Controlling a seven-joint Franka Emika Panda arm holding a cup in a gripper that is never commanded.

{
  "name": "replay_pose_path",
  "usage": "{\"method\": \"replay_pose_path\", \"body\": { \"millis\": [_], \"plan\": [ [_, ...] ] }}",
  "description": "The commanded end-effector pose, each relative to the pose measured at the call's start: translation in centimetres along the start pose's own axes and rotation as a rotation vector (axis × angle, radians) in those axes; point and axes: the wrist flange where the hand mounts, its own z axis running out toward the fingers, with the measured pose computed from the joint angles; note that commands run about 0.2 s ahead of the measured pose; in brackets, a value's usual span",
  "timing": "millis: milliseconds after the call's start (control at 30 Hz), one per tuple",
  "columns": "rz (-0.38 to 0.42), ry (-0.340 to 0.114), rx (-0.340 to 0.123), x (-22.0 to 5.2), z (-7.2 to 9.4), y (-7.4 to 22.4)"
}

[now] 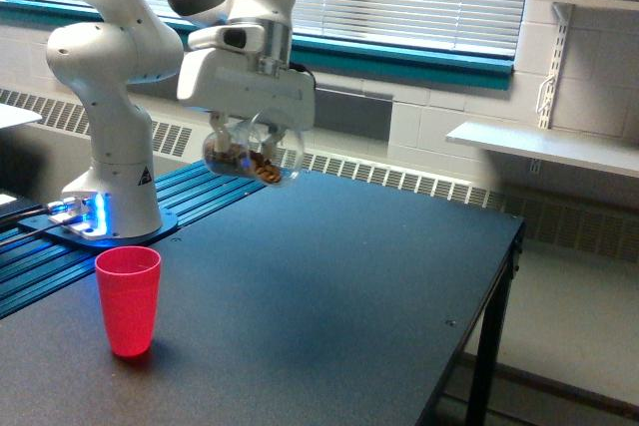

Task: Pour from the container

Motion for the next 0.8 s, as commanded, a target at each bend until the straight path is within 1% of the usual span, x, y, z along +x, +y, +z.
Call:
{"method": "replay_pose_path", "body": {
  "millis": [33,233,467,700,800],
  "plan": [
    [0.098,0.002,-0.033,-1.4,-0.4,2.0],
    [0.145,0.002,-0.057,-2.8,-0.7,3.7],
    [0.227,0.001,-0.081,-3.9,-0.9,6.3],
    [0.327,-0.013,-0.107,-4.3,-0.3,8.7],
    [0.343,-0.023,-0.108,-4.2,0.0,9.7]
  ]
}}
